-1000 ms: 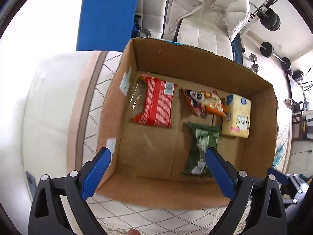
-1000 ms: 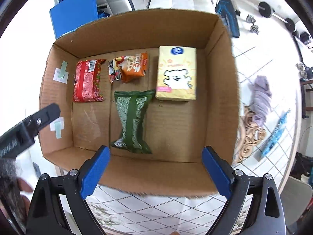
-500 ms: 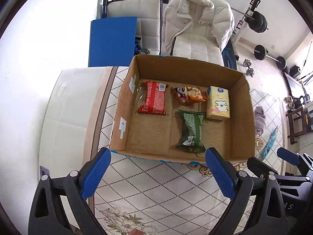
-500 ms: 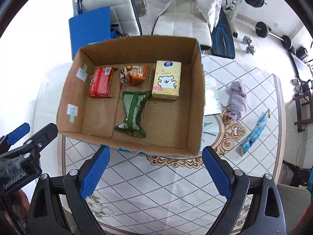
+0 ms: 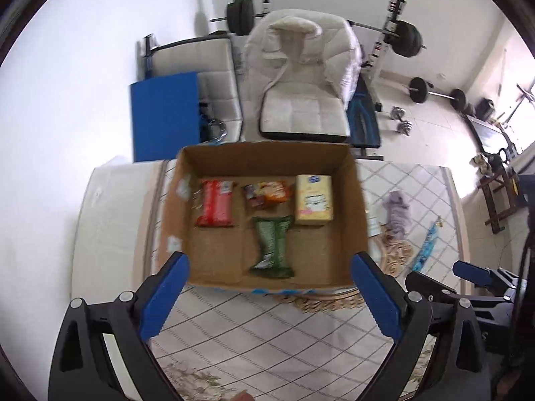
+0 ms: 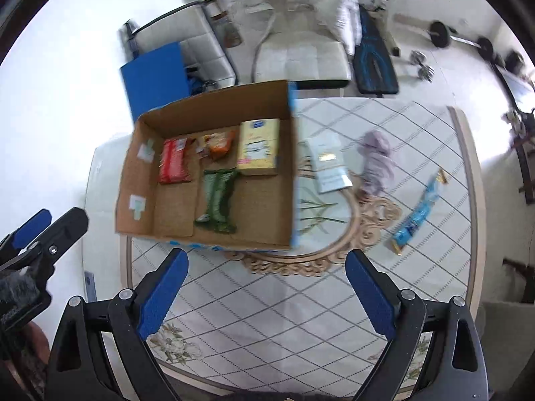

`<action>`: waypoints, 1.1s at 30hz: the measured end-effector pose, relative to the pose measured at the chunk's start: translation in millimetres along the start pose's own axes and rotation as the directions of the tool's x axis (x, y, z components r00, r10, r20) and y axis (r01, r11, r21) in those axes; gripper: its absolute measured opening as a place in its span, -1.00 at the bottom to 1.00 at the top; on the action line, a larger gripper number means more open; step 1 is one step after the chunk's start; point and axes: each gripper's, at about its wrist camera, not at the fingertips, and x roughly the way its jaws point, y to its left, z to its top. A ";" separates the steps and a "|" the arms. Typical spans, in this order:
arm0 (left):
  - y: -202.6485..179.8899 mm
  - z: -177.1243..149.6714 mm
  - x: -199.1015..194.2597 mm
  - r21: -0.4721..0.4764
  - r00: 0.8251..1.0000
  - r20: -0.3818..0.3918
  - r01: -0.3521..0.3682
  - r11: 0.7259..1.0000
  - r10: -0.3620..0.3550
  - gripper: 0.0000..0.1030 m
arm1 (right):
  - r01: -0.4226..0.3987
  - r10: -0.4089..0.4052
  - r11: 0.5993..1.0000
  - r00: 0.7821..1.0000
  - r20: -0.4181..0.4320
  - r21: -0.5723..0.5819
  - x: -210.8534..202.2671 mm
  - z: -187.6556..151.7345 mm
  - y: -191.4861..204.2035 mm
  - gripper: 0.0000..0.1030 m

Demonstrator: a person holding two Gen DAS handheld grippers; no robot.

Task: Organize soft objects
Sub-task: 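Grasp the lilac towel with left tool while right tool grasps the blue tube pack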

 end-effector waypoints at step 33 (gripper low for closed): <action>-292.1 38.6 322.3 0.363 0.813 -0.579 0.188 0.913 0.062 0.90 | 0.243 -0.103 0.904 0.923 -0.372 0.352 201.5 52.0 -273.1 -0.50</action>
